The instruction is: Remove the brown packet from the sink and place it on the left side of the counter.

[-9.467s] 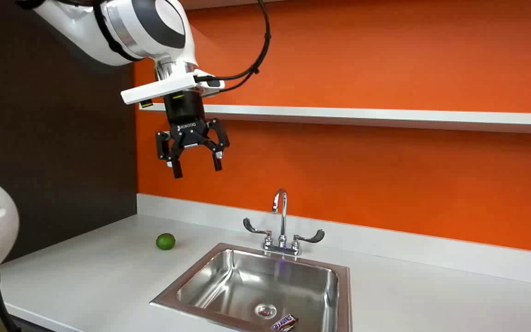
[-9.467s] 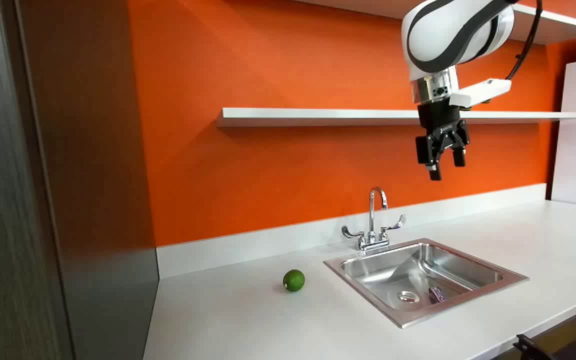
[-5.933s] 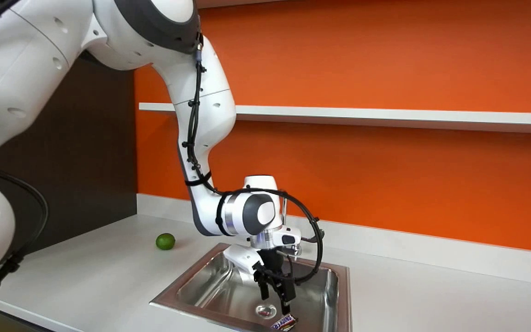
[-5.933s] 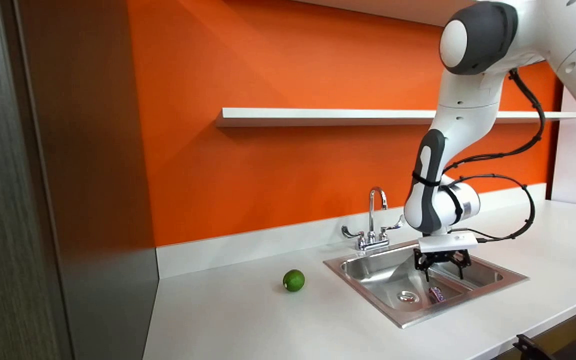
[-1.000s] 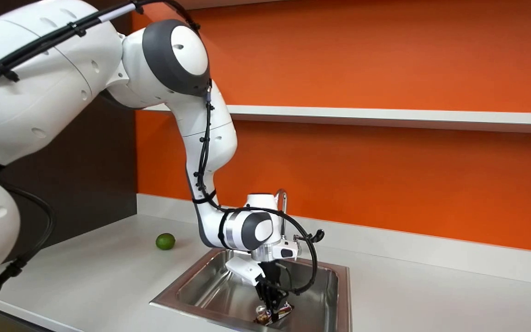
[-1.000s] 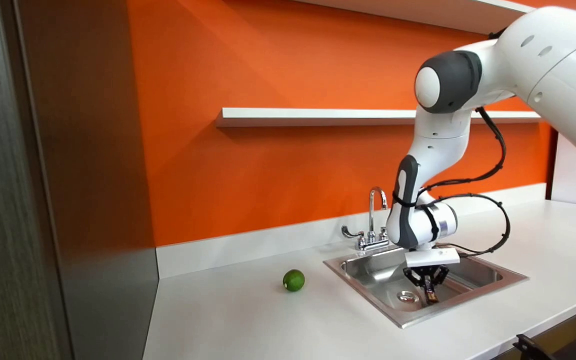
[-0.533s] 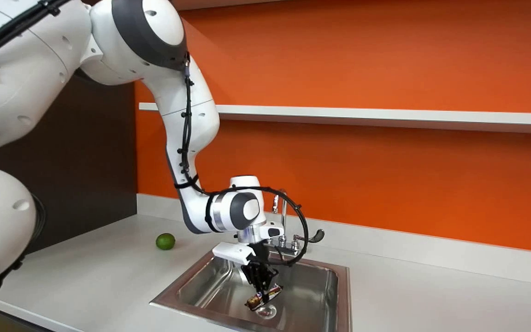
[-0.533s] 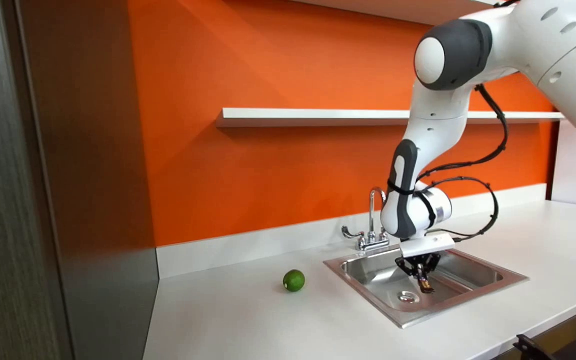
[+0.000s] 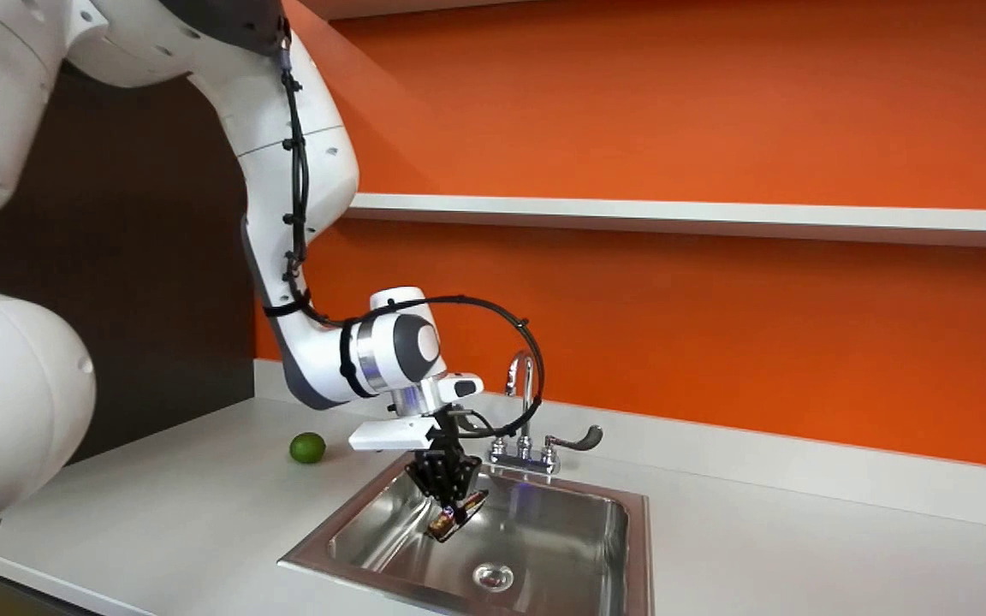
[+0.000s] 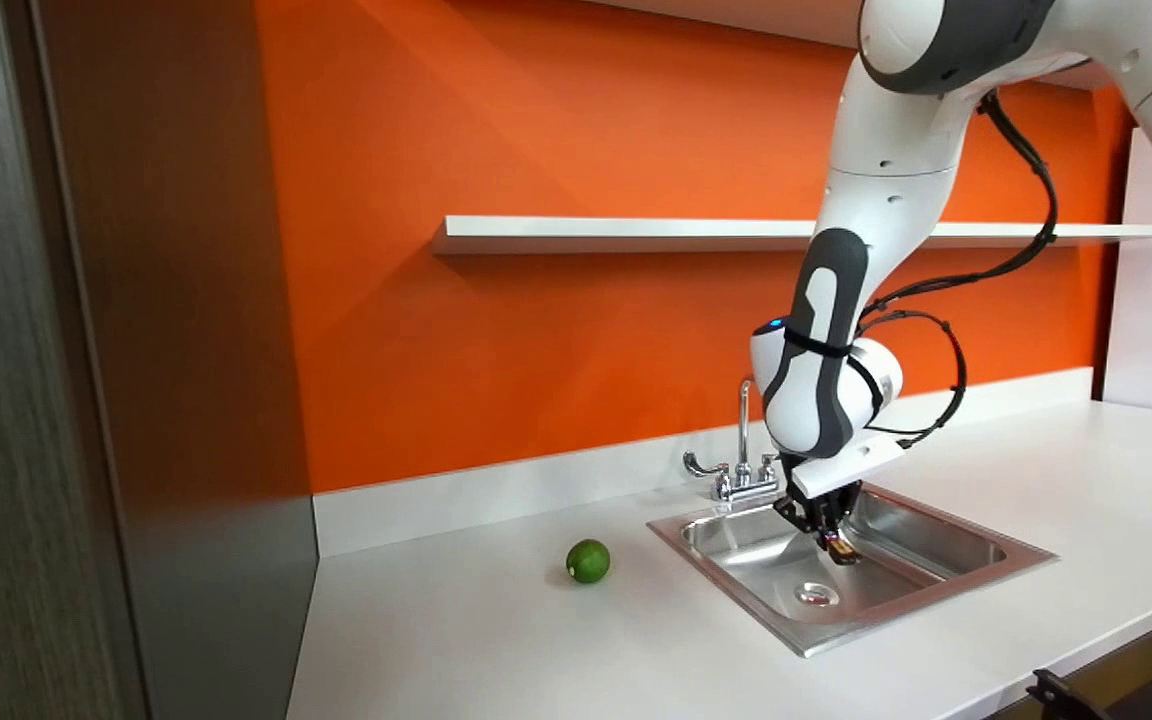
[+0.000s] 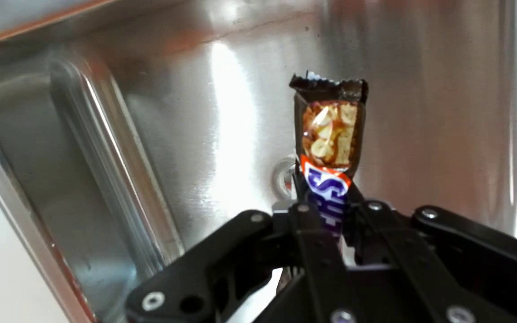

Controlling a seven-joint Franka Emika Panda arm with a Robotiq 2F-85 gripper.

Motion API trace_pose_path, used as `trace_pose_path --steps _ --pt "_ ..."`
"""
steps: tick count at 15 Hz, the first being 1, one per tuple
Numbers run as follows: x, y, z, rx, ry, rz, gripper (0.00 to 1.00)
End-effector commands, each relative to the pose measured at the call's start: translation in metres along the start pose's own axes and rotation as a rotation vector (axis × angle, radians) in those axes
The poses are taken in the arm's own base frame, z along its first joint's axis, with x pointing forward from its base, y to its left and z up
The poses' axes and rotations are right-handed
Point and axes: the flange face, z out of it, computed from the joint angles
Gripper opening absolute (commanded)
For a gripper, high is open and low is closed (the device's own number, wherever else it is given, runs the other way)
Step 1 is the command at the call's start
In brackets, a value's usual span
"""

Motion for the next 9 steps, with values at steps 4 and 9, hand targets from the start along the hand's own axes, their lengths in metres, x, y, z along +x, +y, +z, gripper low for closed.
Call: trace_pose_path --steps 4,9 --pt "-0.026 -0.03 -0.058 -0.042 0.087 -0.177 0.04" --pt "-0.037 -0.066 -0.085 -0.042 0.162 -0.346 0.04"
